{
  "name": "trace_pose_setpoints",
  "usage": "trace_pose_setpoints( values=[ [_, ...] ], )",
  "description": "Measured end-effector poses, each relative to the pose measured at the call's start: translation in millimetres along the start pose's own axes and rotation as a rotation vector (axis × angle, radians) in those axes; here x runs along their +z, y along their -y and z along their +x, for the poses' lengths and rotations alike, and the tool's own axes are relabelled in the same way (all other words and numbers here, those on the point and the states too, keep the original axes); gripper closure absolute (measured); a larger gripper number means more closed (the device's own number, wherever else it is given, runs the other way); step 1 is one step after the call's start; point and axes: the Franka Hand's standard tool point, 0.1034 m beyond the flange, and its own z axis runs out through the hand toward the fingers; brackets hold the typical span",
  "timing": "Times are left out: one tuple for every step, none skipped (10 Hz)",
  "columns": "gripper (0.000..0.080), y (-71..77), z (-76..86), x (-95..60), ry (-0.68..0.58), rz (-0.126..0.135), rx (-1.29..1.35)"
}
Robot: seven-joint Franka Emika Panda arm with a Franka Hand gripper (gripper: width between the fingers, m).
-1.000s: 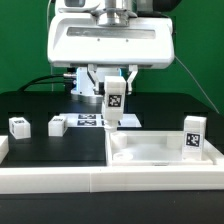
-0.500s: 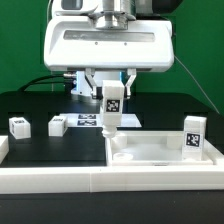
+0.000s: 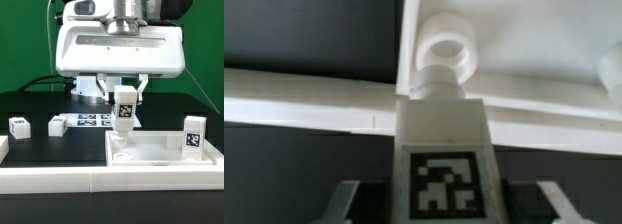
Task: Assemble square table
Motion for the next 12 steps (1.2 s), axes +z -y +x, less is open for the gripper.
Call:
trace_pose_setpoints(
  values=[
    [0.0511,-1.0,-0.2,0.1,0.0,-0.001,0.002],
    [0.0511,-0.7,-0.5,0.4,0.001,0.0,0.001],
    [0.0511,-0.8,-1.0,1.1,0.002,0.0,0.001],
    [0.0511,-2.8,1.4,4.7,0.005,0.0,0.004],
    [0.0511,-5.9,5.9,7.3,0.006,0.0,0.009],
    [0.0511,-9.0,9.1,8.0,0.006,0.001,0.014],
    [0.0511,-11.4,8.5,8.4,0.013,0.004,0.032],
    [0.0511,-10.8,8.9,8.4,0.02,0.008,0.048],
    [0.0511,-10.8,8.7,8.6,0.02,0.008,0.046],
    [0.0511,-10.9,8.6,8.7,0.02,0.008,0.046],
    [0.0511,-10.9,8.5,8.8,0.02,0.008,0.046],
    [0.0511,-11.0,7.9,9.5,0.022,0.008,0.046]
  ],
)
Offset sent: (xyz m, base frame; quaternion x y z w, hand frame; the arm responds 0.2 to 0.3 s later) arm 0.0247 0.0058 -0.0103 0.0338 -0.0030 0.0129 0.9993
